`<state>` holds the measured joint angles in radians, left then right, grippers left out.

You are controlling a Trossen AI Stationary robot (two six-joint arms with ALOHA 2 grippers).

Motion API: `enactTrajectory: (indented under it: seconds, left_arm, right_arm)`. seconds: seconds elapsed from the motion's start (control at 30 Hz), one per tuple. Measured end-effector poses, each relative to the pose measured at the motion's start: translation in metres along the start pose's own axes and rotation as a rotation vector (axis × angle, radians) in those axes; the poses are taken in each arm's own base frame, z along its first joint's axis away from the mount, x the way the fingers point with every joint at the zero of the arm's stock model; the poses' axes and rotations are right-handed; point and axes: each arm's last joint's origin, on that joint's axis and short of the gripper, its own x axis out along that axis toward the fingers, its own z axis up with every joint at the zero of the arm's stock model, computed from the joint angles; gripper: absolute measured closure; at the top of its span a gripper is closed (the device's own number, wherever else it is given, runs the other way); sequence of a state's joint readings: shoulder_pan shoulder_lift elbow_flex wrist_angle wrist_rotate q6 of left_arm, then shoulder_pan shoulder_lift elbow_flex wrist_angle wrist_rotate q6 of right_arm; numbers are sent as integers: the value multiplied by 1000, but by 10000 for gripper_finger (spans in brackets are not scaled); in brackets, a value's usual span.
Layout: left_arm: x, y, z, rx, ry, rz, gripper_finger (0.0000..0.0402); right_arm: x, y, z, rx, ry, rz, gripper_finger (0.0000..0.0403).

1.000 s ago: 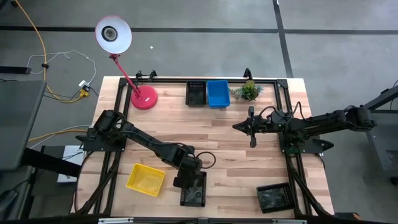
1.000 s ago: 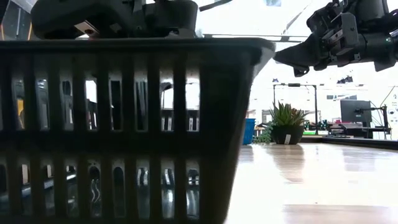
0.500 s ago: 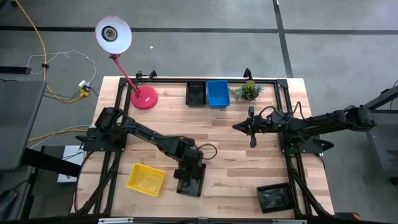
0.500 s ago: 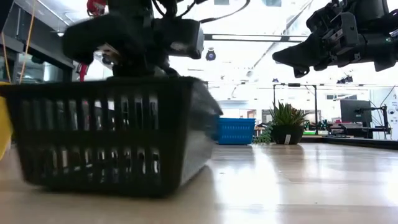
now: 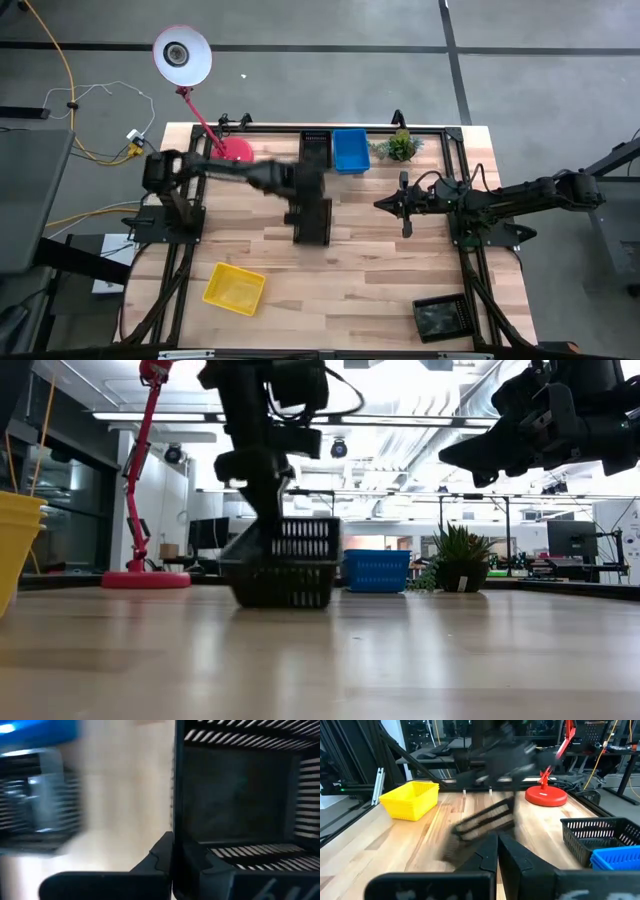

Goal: Stack baskets by color
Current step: Stack the bottom left black bin on the top black bin

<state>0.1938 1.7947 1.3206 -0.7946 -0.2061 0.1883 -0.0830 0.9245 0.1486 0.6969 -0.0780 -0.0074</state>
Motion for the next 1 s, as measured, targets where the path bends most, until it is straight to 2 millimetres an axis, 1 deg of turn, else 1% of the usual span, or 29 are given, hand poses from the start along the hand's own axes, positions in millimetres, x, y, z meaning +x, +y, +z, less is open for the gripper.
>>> enactTrajectory:
  seconds: [0.1,0.27,0.4,0.47,0.5,0.57,0.67,0.77,0.83,1.0]
  left_arm:
    - [-16,40,-5,-46,-39,78,401]
    - [-54,102,-4,-102,-97,253,401]
    - [-84,138,0,-95,-167,337,401]
    - [-91,153,2,-100,-185,367,401]
    - [-92,161,2,-113,-186,374,401]
    - [-87,172,0,-122,-166,365,401]
    - [-70,183,-2,-110,-136,330,401]
    - [-50,185,0,-75,-95,305,401]
    - [-40,188,1,-60,-77,292,401]
    - [-30,195,-2,-37,-85,248,401]
  right_arm:
    - [0,0,0,0,-2,0,402]
    - [0,0,0,-17,-2,0,402]
    - [0,0,0,-18,-1,0,402]
    - [0,0,0,-19,-2,0,402]
    - [0,0,0,-19,-2,0,402]
    - [0,0,0,-19,-2,0,402]
    - [0,0,0,-18,3,0,402]
    - [0,0,-1,-18,9,0,402]
    - [0,0,-1,-18,11,0,402]
    - [0,0,-2,-17,22,0,402]
